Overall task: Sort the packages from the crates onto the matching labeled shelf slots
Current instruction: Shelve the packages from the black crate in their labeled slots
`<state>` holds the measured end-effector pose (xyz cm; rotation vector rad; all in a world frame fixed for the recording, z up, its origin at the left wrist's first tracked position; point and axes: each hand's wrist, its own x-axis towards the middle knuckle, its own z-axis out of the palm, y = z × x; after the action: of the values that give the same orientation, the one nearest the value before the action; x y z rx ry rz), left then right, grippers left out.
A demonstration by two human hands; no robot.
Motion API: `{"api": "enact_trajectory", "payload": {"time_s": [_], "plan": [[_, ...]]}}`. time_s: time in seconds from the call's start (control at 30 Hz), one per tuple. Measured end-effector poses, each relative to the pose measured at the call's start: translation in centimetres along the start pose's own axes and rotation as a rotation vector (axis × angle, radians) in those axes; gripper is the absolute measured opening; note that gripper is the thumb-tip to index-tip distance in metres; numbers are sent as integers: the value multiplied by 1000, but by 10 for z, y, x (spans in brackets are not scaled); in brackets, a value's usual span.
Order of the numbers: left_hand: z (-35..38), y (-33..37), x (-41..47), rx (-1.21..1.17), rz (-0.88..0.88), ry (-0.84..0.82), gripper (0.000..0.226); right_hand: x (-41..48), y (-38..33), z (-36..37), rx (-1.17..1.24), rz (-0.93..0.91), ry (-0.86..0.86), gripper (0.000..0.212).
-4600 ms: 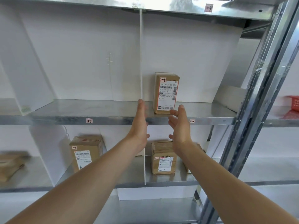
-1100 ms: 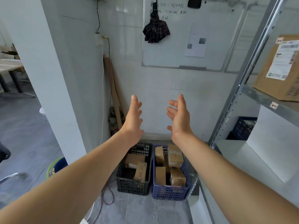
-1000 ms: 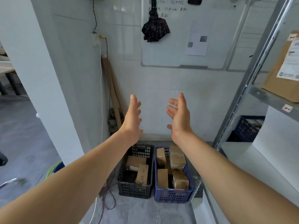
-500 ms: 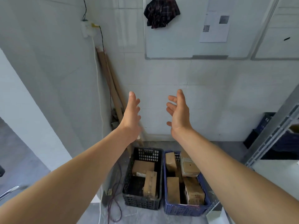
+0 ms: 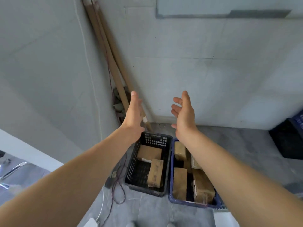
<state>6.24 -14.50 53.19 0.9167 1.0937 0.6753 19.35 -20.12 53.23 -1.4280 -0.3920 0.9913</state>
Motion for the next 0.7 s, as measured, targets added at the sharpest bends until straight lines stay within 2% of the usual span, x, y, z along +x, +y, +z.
{"api": "enact_trajectory", "payload": {"time_s": [0.43, 0.7], "plan": [[-20, -39, 146, 31, -226, -107, 87, 105, 70, 27, 1, 129, 166, 61], [-38, -110, 209, 101, -344, -78, 88, 160, 168, 22, 40, 271, 204, 71]]}}
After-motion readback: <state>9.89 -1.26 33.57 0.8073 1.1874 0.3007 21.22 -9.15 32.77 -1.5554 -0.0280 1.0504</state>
